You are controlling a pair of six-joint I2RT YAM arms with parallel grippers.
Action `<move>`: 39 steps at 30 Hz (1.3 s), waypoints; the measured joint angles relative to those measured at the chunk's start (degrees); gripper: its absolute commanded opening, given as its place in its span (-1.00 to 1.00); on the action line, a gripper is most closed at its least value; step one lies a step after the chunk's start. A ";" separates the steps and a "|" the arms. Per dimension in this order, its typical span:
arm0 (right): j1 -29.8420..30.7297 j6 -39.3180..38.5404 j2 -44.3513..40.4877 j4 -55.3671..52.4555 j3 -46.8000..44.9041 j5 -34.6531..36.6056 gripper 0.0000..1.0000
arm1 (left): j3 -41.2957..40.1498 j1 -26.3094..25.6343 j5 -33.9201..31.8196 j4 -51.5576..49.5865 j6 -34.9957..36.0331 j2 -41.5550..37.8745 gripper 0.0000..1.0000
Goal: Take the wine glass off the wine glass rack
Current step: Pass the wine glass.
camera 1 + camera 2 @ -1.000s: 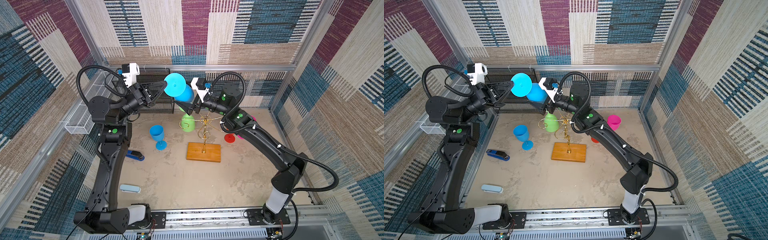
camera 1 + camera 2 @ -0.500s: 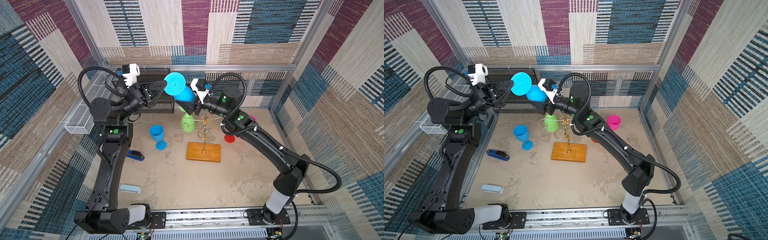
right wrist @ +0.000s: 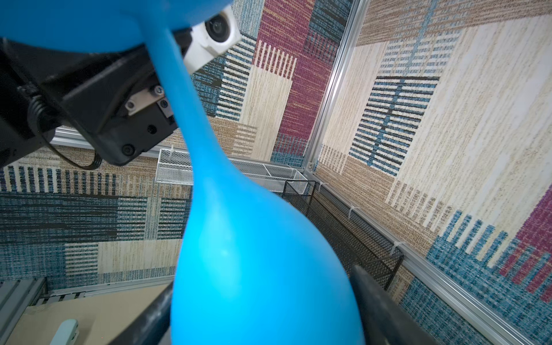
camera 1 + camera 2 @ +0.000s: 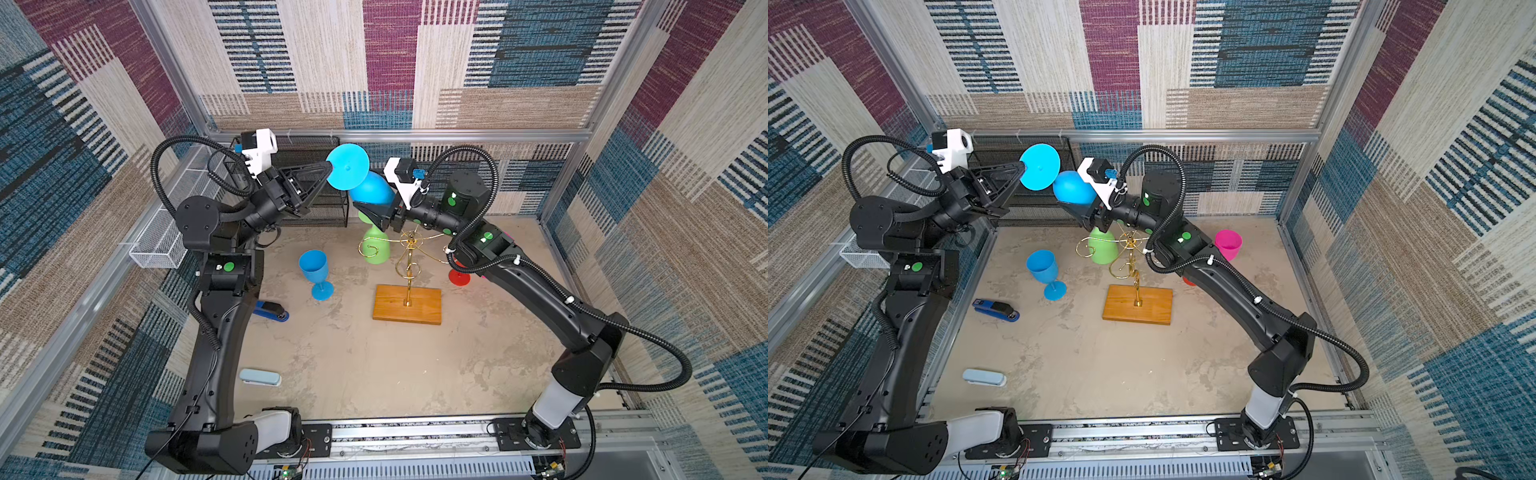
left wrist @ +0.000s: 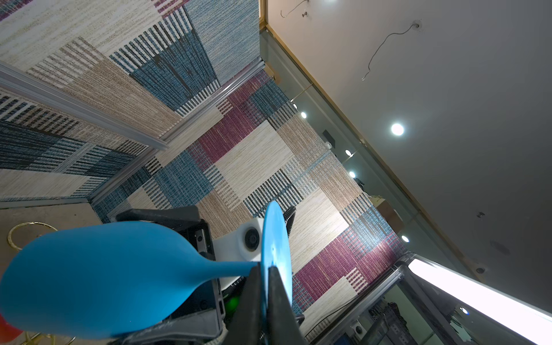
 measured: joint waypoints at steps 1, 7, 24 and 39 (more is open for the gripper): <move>-0.13 0.55 -0.11 -0.22 0.07 0.48 0.18 | 0.00 0.04 -0.11 -0.31 0.48 -0.22 -0.41; -0.37 2.36 -0.63 -1.27 0.15 1.99 0.08 | -0.31 0.04 -0.94 -0.48 2.62 -0.94 -0.14; -0.31 4.13 -7.21 -23.23 6.47 14.91 -0.38 | -13.99 -2.40 -13.73 -8.35 47.21 -9.38 -0.18; 0.42 3.98 -8.59 -36.65 7.58 17.07 -0.47 | -16.09 -5.60 -10.71 3.96 93.57 -5.60 -0.38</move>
